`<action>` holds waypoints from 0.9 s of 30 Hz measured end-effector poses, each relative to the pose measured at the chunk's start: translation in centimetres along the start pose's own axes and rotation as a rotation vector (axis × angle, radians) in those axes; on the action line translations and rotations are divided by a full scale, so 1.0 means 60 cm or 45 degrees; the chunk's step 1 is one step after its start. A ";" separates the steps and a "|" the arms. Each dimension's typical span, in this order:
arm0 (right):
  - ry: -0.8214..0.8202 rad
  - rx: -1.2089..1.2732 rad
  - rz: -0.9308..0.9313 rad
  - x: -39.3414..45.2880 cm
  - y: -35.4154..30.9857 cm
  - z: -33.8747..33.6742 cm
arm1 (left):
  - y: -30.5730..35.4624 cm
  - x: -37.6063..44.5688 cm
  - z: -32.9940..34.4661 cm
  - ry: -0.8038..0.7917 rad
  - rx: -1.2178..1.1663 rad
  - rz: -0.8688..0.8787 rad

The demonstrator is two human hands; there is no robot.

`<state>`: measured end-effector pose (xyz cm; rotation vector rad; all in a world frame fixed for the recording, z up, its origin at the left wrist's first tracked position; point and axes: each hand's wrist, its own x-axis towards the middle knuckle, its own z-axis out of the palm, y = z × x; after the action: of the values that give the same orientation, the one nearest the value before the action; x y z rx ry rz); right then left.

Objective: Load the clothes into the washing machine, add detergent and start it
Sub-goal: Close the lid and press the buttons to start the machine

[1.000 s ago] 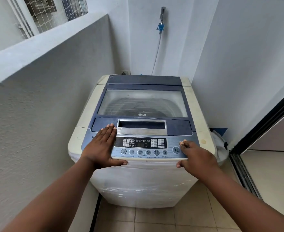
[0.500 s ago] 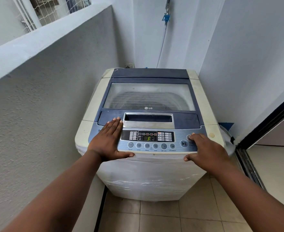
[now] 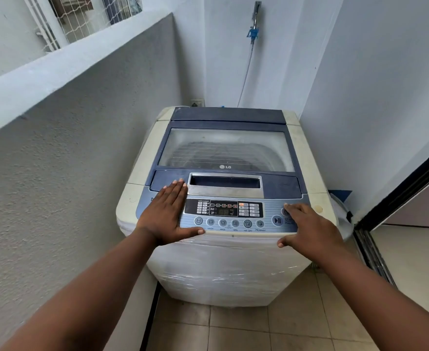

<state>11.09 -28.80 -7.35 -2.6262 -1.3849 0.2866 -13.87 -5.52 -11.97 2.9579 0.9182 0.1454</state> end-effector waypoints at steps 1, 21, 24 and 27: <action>-0.002 0.009 0.002 0.000 0.001 0.000 | 0.006 -0.003 0.002 0.008 0.001 -0.034; 0.112 -0.251 -0.538 -0.058 -0.222 0.151 | -0.038 -0.011 0.001 -0.026 0.124 0.202; 0.152 -0.261 -0.434 -0.056 -0.218 0.157 | -0.040 -0.008 0.006 0.008 0.097 0.202; 0.088 -0.279 -0.275 -0.061 -0.220 0.155 | -0.043 -0.008 0.007 0.042 0.086 0.202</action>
<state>-3.71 -23.94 -12.99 -2.5897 -1.7469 0.0175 -15.71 -3.67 -12.62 3.0986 0.7050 0.1725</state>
